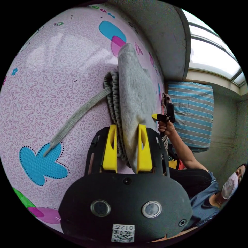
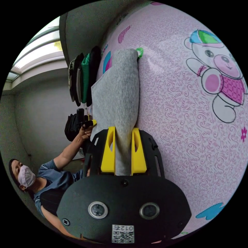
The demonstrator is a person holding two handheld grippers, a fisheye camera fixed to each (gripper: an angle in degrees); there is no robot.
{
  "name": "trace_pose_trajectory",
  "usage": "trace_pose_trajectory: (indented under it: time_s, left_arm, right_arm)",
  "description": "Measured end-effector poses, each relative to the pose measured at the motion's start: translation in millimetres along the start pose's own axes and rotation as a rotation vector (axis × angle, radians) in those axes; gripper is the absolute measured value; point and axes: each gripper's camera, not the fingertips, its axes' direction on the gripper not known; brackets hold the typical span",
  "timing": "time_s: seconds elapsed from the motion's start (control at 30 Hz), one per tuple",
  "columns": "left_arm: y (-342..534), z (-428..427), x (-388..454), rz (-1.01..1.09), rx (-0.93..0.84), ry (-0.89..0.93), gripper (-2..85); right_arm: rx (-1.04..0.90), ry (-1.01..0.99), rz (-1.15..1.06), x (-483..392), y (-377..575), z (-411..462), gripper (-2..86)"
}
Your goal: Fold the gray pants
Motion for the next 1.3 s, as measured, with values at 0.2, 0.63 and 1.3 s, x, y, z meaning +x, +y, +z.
trace_pose_trajectory:
  time_s: [0.2,0.63,1.3]
  left_arm:
    - [54,-7,-13,0.019,0.048,-0.022,9.4]
    - [232,-97,-21,0.011,0.364,0.085,8.3]
    - [727,-198,-101,-0.429,1.145,-0.041,9.0]
  right_arm:
    - [0.018,-0.006,-0.041,-3,-3,32,6.7]
    - [-0.101,0.006,-0.337,-135,-29,118,6.3]
    - [-0.911,0.151,-0.992,-379,8,532,6.3]
